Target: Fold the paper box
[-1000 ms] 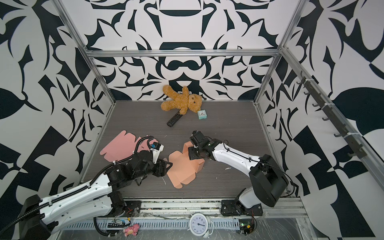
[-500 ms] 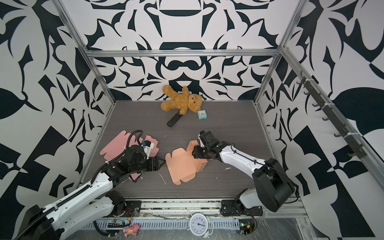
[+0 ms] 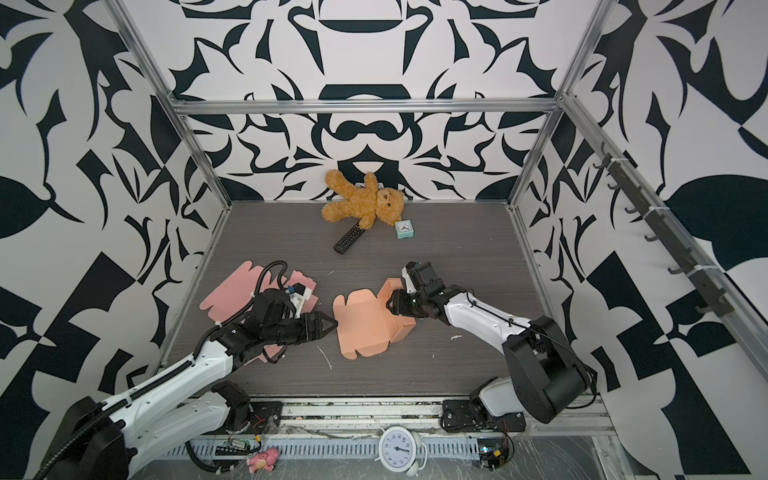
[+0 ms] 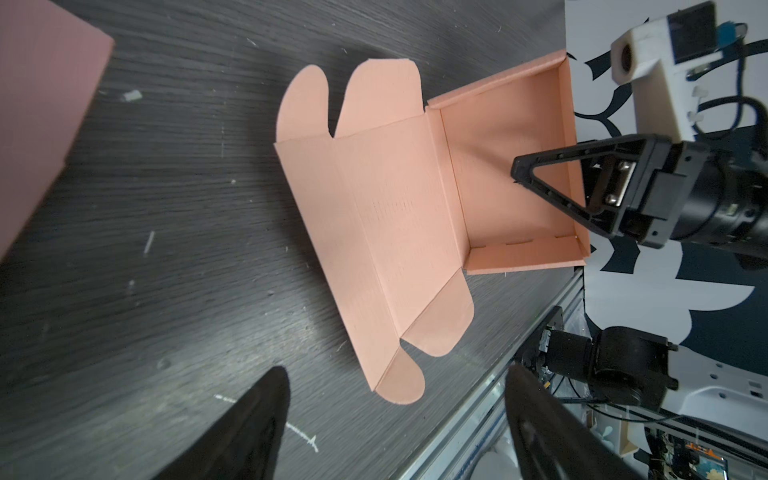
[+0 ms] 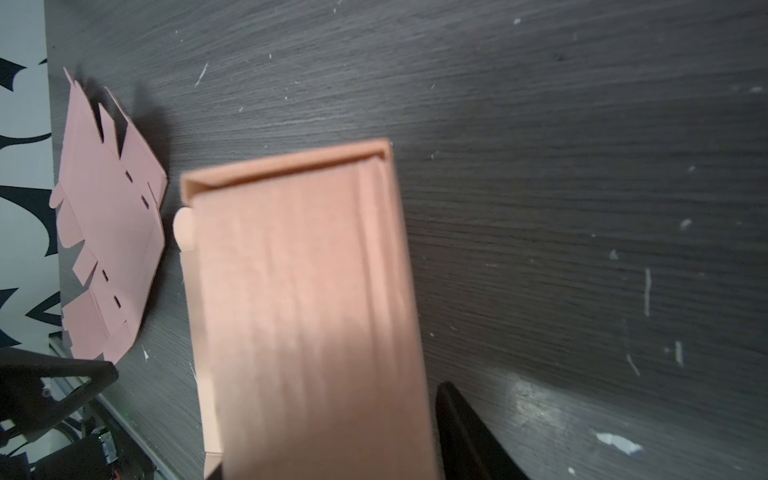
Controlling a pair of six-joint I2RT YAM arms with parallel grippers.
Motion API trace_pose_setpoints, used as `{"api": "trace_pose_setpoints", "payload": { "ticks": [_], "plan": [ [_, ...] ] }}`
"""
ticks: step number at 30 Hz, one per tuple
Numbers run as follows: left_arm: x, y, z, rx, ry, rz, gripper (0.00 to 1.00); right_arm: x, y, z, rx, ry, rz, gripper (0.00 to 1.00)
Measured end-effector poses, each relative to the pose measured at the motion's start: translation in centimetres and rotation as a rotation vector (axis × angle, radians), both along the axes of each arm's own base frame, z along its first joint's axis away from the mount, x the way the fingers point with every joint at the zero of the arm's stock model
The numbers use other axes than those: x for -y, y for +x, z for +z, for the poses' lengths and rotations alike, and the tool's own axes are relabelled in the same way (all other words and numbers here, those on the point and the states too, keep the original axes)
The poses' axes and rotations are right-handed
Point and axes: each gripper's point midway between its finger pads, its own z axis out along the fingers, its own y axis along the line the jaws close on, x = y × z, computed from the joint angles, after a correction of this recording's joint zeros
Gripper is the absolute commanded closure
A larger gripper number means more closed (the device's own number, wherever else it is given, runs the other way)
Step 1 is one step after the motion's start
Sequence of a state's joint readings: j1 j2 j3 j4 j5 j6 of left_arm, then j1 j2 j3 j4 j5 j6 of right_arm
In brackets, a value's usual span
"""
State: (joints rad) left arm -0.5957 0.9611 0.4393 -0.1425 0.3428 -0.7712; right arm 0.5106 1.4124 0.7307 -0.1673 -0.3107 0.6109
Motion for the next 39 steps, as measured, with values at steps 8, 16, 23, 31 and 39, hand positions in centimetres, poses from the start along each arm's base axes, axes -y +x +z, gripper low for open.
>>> {"api": "trace_pose_setpoints", "payload": {
  "ticks": [8,16,23,31,39],
  "plan": [
    [0.1,-0.1,-1.2,-0.044,-0.01,0.02,0.16,0.5,0.1,-0.5,-0.016,0.04,-0.023,0.44],
    [1.2,0.8,-2.5,-0.088,-0.031,0.027,0.21,1.2,-0.2,-1.5,-0.034,0.075,-0.045,0.44],
    [2.2,1.9,-3.4,-0.113,-0.052,0.035,0.27,1.5,-0.4,-1.9,-0.043,0.091,-0.05,0.44],
    [4.2,4.4,-2.0,-0.083,-0.094,0.025,0.5,1.6,-0.5,-2.0,-0.043,0.099,-0.05,0.44],
    [5.2,5.9,-1.4,-0.06,-0.101,0.019,0.75,1.6,-0.5,-2.0,-0.041,0.103,-0.051,0.42]
  ]
}}
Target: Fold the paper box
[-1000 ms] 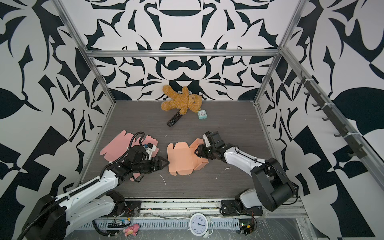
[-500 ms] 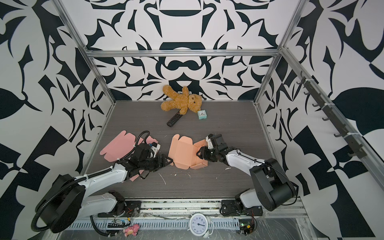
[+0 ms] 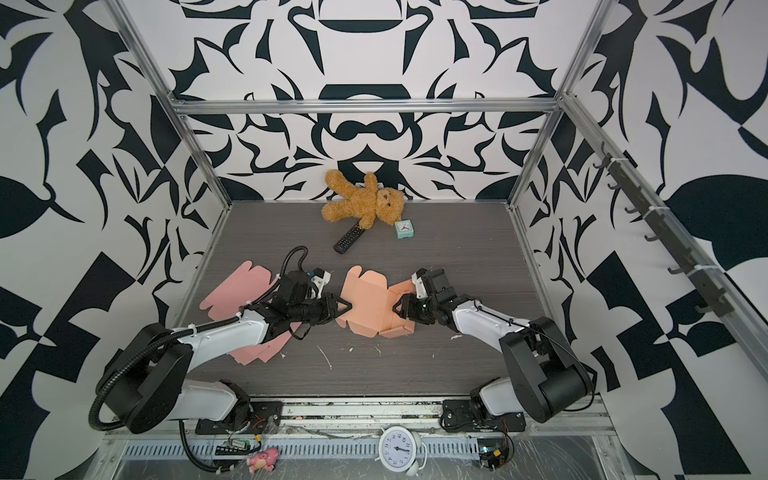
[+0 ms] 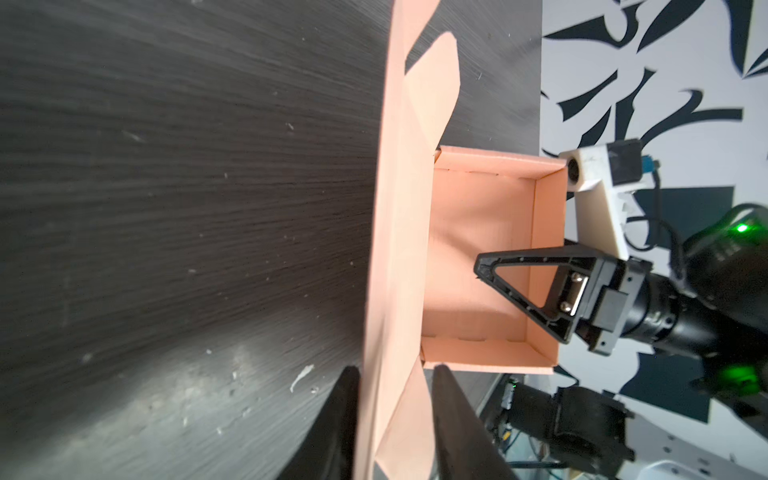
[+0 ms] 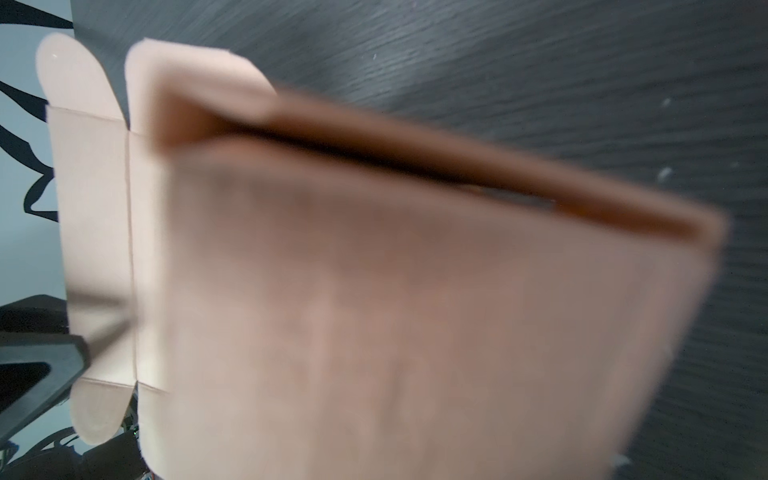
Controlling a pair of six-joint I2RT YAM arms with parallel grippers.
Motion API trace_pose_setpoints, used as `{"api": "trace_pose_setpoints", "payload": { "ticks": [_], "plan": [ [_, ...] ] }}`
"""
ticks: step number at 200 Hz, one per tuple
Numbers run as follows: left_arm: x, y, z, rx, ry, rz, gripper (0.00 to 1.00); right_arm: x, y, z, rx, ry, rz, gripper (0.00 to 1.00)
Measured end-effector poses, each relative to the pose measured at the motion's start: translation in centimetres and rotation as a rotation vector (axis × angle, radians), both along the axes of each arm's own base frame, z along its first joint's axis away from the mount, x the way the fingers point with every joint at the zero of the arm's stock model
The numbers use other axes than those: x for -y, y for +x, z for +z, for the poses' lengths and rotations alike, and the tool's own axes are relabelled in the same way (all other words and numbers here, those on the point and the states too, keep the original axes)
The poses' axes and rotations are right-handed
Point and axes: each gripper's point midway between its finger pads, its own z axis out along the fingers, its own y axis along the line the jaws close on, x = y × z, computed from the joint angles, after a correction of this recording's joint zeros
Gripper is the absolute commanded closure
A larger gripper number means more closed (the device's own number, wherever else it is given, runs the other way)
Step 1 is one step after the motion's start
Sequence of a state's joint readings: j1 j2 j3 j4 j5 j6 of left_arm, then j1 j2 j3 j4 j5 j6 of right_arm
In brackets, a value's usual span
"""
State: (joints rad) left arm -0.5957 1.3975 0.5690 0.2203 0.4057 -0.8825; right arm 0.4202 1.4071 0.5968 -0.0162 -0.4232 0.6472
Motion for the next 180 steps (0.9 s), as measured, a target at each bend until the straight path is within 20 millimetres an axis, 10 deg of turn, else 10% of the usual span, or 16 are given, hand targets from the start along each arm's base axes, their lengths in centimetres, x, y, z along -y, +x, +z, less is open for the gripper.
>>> {"api": "trace_pose_setpoints", "payload": {
  "ticks": [180],
  "plan": [
    [-0.6,0.3,0.5,0.038,0.077,-0.017,0.94,3.7,-1.3,3.4,0.122,-0.145,-0.057,0.11]
  ]
}}
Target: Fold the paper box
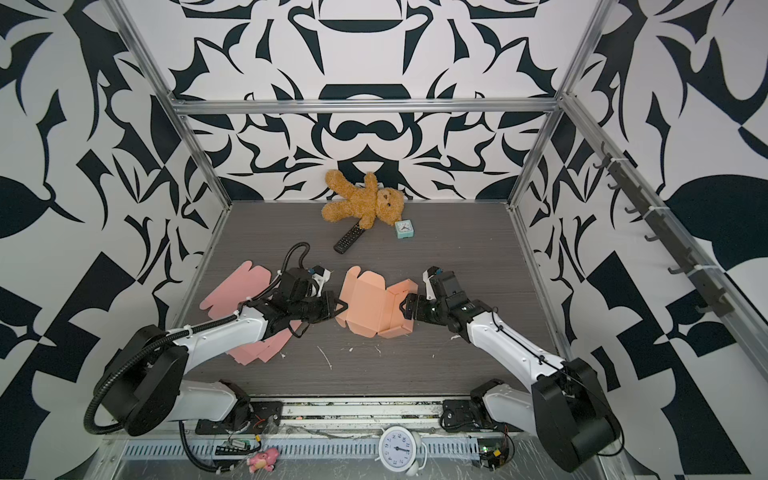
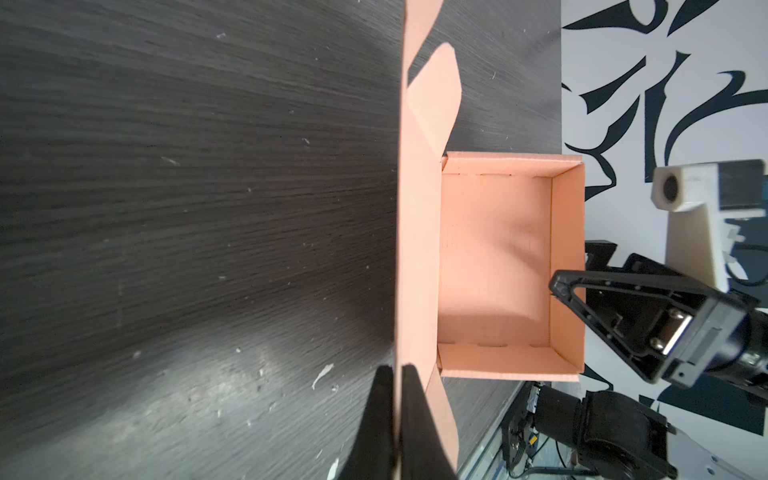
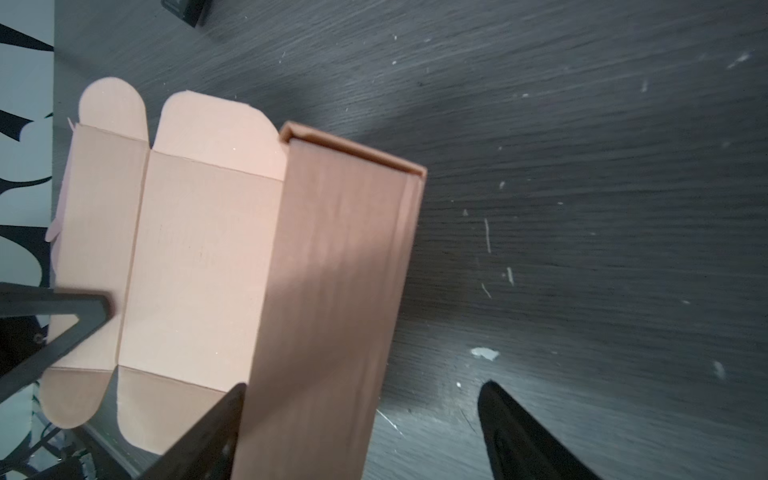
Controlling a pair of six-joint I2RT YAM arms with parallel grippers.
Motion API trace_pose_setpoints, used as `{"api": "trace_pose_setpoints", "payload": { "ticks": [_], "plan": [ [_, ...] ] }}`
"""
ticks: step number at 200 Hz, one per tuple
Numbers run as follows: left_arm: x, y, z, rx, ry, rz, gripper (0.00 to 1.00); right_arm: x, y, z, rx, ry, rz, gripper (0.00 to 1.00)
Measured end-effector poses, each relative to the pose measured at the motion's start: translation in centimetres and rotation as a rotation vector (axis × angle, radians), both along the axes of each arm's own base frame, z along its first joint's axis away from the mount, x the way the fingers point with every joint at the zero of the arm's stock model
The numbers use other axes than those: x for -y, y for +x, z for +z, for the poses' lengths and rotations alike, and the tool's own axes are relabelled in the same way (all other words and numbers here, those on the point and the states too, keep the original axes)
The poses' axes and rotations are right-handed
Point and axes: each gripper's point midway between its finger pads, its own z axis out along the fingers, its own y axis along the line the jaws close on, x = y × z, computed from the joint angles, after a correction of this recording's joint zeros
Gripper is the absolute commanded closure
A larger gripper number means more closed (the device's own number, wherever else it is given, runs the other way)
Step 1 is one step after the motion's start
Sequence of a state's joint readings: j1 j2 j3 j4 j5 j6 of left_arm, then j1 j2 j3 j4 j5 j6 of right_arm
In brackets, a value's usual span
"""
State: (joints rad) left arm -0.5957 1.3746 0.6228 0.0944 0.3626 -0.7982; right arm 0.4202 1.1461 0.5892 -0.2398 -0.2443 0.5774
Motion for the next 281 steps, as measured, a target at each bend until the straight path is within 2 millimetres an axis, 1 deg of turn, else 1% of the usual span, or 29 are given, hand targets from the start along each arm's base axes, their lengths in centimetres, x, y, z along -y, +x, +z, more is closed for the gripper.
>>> {"api": "trace_pose_setpoints", "payload": {
  "ticks": [19,41,66,88,111,124,158,171,184,215,253,266,281],
  "plan": [
    [0.0,0.1,0.6,0.015,0.016,-0.019,0.94,1.0,-0.5,0.3,0.009,-0.042,-0.015,0.11],
    [0.0,0.2,1.7,0.047,0.038,-0.049,0.94,2.1,-1.1,0.6,0.015,-0.091,-0.031,0.11],
    [0.0,0.1,3.1,0.085,0.067,-0.093,0.93,3.0,-1.0,1.7,0.037,-0.133,-0.045,0.11],
    [-0.1,-0.1,3.8,0.115,0.095,-0.134,0.92,3.2,-0.6,2.9,0.072,-0.15,-0.048,0.11],
    [-0.3,-0.5,4.2,0.129,0.126,-0.18,0.92,3.1,-0.4,3.8,0.113,-0.137,-0.037,0.11],
    [-0.4,-0.7,4.3,0.136,0.143,-0.208,0.92,2.8,-0.2,4.8,0.155,-0.116,-0.03,0.11],
    [-0.5,-1.2,5.2,0.159,0.175,-0.277,0.92,1.4,1.0,8.2,0.316,-0.042,0.022,0.11],
    [-0.4,-1.5,5.7,0.177,0.181,-0.308,0.91,0.6,1.4,9.2,0.376,-0.01,0.06,0.11],
    [-0.4,-1.7,6.3,0.194,0.184,-0.336,0.9,-0.3,1.6,9.8,0.424,0.024,0.105,0.11],
    [-0.5,-2.2,7.3,0.218,0.198,-0.393,0.9,-2.9,1.6,10.5,0.508,0.11,0.232,0.11],
    [-0.7,-2.8,7.5,0.225,0.219,-0.442,0.9,-5.4,1.2,11.4,0.599,0.155,0.37,0.11],
    [-0.8,-3.0,7.7,0.23,0.226,-0.46,0.91,-6.2,0.8,11.3,0.625,0.146,0.427,0.11],
    [-0.8,-3.1,8.2,0.242,0.233,-0.483,0.91,-7.5,0.1,10.5,0.633,0.122,0.505,0.11]
  ]
}}
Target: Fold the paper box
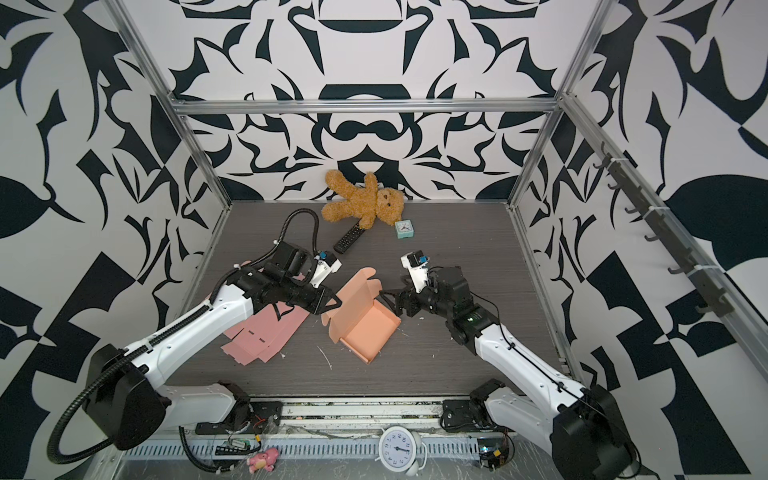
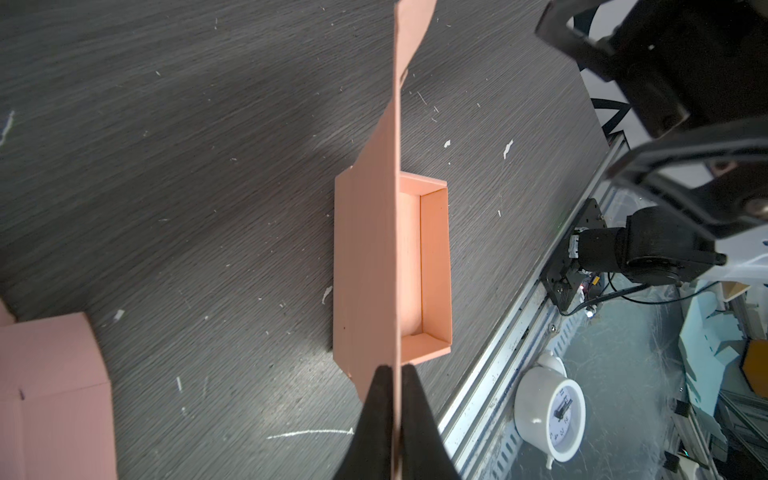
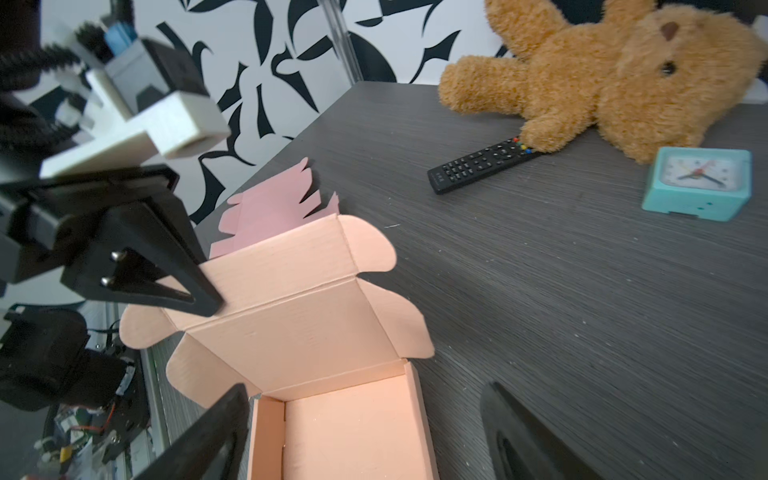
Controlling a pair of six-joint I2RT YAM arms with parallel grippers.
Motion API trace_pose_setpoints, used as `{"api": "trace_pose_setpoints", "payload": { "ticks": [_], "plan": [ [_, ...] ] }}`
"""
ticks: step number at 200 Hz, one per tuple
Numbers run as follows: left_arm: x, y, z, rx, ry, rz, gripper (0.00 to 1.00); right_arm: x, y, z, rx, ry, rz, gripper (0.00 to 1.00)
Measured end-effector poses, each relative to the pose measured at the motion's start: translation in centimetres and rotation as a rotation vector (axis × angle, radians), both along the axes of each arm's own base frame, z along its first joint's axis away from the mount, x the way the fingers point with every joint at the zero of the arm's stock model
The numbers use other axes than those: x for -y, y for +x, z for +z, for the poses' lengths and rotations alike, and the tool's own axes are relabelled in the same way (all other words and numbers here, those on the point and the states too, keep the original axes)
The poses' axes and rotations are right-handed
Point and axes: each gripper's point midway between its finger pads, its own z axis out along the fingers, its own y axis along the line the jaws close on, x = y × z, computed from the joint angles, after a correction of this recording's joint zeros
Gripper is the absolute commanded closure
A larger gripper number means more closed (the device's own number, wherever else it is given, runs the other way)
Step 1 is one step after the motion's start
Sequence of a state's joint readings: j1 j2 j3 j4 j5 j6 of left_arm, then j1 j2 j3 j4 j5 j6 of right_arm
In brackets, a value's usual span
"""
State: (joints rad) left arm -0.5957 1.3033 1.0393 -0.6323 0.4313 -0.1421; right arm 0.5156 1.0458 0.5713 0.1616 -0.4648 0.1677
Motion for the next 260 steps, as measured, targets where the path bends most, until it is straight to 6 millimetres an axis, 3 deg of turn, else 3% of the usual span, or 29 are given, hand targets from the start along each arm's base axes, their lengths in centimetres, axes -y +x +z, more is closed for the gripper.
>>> {"api": "trace_pose_setpoints", "payload": {
  "ticks": [31,96,171,213,260],
  "plan": [
    [0.1,0.0,0.7,0.016,0.012,-0.04,0.92,-1.8,-0.6,-1.5,0.039,-0.08,0.099,0.13],
    [-0.1,-0.7,0.2,-0.002,0.04,-0.091,0.92,-2.1,1.4,-4.5,0.085,-0.214,0.121,0.15],
    [-0.1,-1.0,0.1,-0.005,0.046,-0.105,0.9,-2.6,3.9,-5.0,0.138,-0.282,0.105,0.26],
    [-0.1,-1.0,-0.3,-0.015,0.055,-0.108,0.9,-3.0,4.1,-5.5,0.126,-0.29,0.124,0.27],
    [-0.2,-1.0,-0.3,-0.011,0.061,-0.111,0.9,-3.8,3.9,-5.7,0.091,-0.288,0.179,0.39]
  ]
}}
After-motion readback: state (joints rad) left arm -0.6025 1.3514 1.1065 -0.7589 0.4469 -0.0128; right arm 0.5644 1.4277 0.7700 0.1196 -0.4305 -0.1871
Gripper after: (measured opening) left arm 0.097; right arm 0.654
